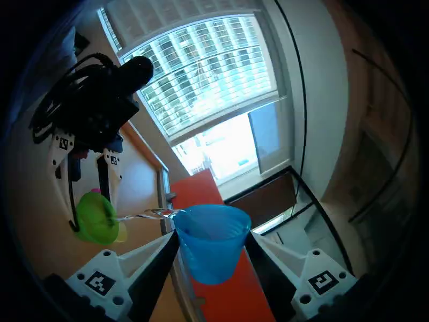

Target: Pour water

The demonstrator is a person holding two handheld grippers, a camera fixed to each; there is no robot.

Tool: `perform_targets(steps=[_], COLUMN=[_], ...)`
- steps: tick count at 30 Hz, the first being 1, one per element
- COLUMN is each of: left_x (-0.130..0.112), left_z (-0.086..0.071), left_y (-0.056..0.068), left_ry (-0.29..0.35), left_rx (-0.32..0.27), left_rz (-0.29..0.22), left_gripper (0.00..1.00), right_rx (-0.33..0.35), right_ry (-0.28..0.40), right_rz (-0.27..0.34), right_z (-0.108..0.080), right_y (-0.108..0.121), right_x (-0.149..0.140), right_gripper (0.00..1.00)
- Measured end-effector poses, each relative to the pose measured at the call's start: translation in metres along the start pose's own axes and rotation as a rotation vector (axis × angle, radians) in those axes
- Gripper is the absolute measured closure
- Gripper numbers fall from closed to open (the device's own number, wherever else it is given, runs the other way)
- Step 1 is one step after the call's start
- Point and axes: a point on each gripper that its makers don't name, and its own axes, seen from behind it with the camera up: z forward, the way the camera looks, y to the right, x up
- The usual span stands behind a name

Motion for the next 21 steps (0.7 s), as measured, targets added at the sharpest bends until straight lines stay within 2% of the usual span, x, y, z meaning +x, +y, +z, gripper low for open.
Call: perform_targets(steps=[21], left_x=[0.0016], left_z=[-0.0019], left_y=[-0.0030], left_ry=[0.006], left_rx=[0.009], left_rz=[0.003], left_gripper=[0.13], right_rx=[-0.010], right_ry=[0.003], right_rz=[-0.087], right_z=[0.0023], right_y=[0.0079], right_x=[0.0055], right_gripper=[0.12])
